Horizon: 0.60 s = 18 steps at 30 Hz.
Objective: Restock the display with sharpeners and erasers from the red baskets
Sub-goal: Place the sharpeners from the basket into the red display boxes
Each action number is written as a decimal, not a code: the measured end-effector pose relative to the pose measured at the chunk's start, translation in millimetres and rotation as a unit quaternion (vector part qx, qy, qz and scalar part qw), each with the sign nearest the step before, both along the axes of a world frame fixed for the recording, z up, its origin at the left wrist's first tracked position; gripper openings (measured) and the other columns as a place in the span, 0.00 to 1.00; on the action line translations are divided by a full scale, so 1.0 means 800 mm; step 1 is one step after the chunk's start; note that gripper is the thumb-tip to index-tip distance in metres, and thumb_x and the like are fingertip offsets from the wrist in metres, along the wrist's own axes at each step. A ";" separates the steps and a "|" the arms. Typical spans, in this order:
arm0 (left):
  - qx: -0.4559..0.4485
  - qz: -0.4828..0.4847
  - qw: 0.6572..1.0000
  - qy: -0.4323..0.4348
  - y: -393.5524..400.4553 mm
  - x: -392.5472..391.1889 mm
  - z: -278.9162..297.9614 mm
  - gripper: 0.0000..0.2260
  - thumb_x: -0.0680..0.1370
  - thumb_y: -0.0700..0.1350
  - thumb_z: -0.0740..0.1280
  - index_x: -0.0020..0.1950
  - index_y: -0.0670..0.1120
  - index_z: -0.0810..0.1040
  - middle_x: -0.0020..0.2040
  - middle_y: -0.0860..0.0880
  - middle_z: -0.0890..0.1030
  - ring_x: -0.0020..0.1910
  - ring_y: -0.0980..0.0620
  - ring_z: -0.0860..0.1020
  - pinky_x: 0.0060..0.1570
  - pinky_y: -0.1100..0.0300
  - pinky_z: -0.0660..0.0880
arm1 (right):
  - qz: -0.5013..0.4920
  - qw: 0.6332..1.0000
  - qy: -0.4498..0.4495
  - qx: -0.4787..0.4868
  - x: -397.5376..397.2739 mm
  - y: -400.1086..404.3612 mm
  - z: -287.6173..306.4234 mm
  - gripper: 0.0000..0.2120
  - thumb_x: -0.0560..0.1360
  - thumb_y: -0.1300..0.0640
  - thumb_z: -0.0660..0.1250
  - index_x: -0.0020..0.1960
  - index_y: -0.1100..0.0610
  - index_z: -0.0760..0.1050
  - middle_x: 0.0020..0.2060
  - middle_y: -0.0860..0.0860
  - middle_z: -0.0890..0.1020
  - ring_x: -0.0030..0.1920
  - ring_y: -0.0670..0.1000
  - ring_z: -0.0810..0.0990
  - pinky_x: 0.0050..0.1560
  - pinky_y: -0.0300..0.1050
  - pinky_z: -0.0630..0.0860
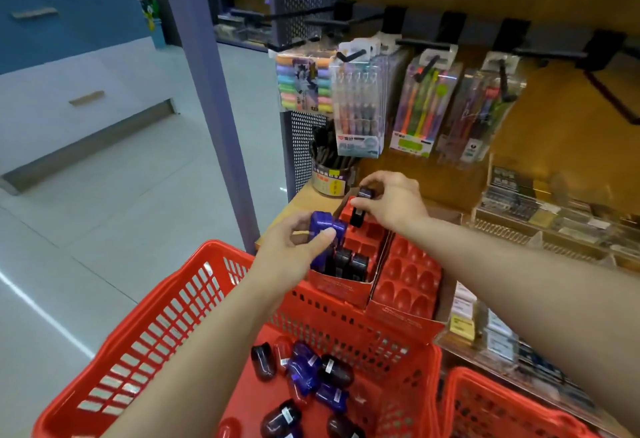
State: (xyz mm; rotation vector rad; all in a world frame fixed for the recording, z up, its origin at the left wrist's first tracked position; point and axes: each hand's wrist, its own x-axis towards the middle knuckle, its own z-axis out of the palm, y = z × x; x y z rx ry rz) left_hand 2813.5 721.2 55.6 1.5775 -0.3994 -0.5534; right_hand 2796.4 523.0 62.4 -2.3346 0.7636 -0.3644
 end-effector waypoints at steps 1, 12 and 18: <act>-0.011 0.014 1.000 0.007 -0.002 0.003 -0.002 0.11 0.78 0.43 0.70 0.60 0.50 0.79 0.54 0.49 0.84 0.54 0.53 0.82 0.37 0.74 0.74 | 0.000 1.000 0.002 0.003 0.006 -0.003 -0.005 0.18 0.70 0.51 0.77 0.58 0.51 0.80 0.54 0.52 0.82 0.54 0.54 0.81 0.55 0.49 0.79; -0.061 0.030 0.997 0.031 -0.018 0.008 -0.027 0.16 0.77 0.38 0.71 0.64 0.46 0.75 0.57 0.48 0.83 0.55 0.51 0.82 0.56 0.61 0.77 | 0.081 0.996 0.044 -0.009 0.023 -0.006 -0.021 0.17 0.74 0.55 0.74 0.62 0.53 0.80 0.55 0.54 0.83 0.50 0.52 0.84 0.59 0.47 0.78; -0.055 0.001 0.998 0.005 -0.016 0.012 -0.028 0.14 0.77 0.36 0.70 0.60 0.49 0.77 0.48 0.57 0.86 0.49 0.60 0.83 0.42 0.74 0.74 | 0.067 0.994 0.051 -0.076 0.023 -0.002 -0.027 0.19 0.74 0.52 0.73 0.64 0.52 0.79 0.60 0.52 0.81 0.65 0.53 0.73 0.65 0.44 0.68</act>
